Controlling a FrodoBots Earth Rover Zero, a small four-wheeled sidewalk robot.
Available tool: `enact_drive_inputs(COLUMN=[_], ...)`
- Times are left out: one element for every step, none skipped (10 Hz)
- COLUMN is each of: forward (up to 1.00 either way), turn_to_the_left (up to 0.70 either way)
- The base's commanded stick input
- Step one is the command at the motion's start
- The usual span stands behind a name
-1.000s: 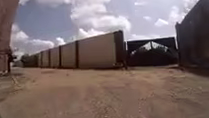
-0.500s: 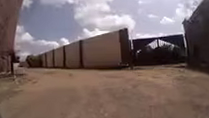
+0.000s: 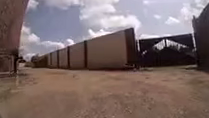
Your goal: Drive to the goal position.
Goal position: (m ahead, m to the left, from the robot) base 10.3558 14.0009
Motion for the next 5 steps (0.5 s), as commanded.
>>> enact_drive_inputs(forward=[0.6,0.6,0.6,0.6,0.6], turn_to_the_left=[0.15,0.15,0.15,0.15,0.15])
